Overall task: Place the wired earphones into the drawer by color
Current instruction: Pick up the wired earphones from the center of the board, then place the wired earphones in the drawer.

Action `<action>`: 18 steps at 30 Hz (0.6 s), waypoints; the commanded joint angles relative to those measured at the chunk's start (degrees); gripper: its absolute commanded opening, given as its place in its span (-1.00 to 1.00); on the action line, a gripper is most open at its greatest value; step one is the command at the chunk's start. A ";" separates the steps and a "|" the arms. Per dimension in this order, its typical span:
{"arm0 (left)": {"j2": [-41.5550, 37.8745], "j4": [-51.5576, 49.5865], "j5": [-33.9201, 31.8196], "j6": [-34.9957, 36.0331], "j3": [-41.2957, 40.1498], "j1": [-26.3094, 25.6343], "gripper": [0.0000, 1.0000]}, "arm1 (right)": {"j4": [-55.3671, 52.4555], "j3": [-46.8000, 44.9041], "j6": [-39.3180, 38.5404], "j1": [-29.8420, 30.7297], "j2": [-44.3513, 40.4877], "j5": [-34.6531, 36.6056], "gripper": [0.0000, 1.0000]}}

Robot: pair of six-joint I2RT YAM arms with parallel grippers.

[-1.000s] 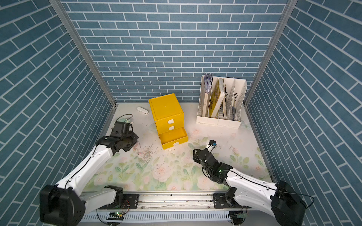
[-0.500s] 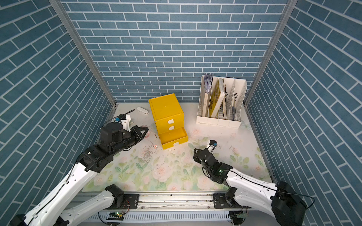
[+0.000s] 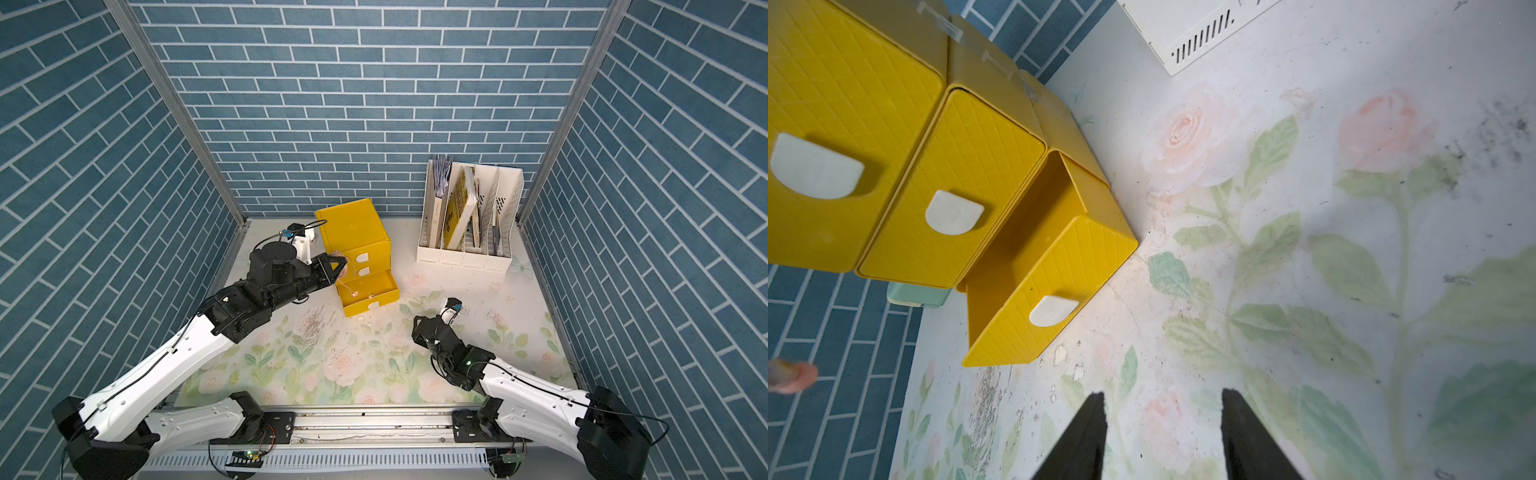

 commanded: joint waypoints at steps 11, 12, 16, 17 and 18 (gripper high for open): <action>8.75 4.90 0.18 9.12 6.29 -0.31 -0.97 | -1.05 -0.64 -2.52 -1.14 -0.43 0.97 -0.05; 9.13 5.11 0.40 9.46 6.51 -0.34 -0.97 | -1.00 -0.69 -2.53 -1.20 -0.50 0.86 -0.04; 10.65 4.96 0.16 10.74 7.62 -0.37 -0.97 | -1.01 -1.21 -2.58 -1.36 -0.86 0.84 -0.04; 10.87 4.96 -0.01 11.25 7.76 -0.30 -0.97 | -1.02 -1.30 -2.58 -1.43 -0.86 0.85 -0.04; 11.19 5.02 0.01 11.56 7.87 -0.30 -0.96 | -0.97 -1.39 -2.54 -1.48 -0.90 0.81 -0.04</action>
